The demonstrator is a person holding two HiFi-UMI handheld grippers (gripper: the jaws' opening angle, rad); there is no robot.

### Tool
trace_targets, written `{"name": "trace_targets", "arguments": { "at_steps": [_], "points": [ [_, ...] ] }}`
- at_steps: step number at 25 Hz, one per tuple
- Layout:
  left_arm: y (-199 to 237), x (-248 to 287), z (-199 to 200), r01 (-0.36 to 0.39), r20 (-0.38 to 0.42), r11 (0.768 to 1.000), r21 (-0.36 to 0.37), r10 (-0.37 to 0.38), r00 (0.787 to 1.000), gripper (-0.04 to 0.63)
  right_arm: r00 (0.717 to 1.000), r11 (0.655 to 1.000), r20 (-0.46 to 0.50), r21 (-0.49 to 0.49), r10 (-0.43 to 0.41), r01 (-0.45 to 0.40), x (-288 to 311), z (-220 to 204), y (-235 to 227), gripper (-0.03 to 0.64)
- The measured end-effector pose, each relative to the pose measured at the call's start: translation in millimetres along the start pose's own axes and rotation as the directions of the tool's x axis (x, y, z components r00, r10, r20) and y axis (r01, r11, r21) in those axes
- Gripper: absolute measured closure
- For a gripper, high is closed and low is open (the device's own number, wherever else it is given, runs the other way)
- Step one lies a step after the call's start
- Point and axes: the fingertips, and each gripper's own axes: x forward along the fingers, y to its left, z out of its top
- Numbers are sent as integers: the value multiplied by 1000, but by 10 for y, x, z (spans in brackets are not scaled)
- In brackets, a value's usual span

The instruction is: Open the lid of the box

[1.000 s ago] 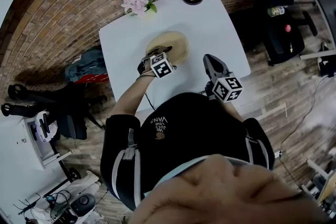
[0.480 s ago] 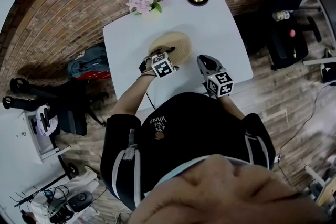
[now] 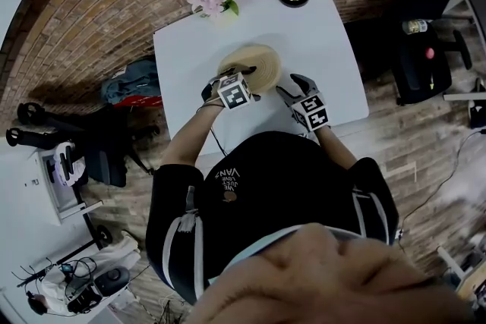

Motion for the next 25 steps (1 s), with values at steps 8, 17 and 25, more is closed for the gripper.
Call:
{"name": "trace_targets", "arguments": {
  "at_steps": [8,17,25],
  "points": [
    [-12,-70,64,35,21,999,-38,-34,999,216,997,994,-52,-97,52,-57,196,-45,114,380],
    [-38,-233,167,77,68,994,-81,-71,995,216,994,992,-81,-92,73,-80,317,-81,122,380],
    [-18,-327,218,99,128,988,-115,-84,988,218,993,993,-96,-89,75,-83,350,-96,113,380]
  ]
}}
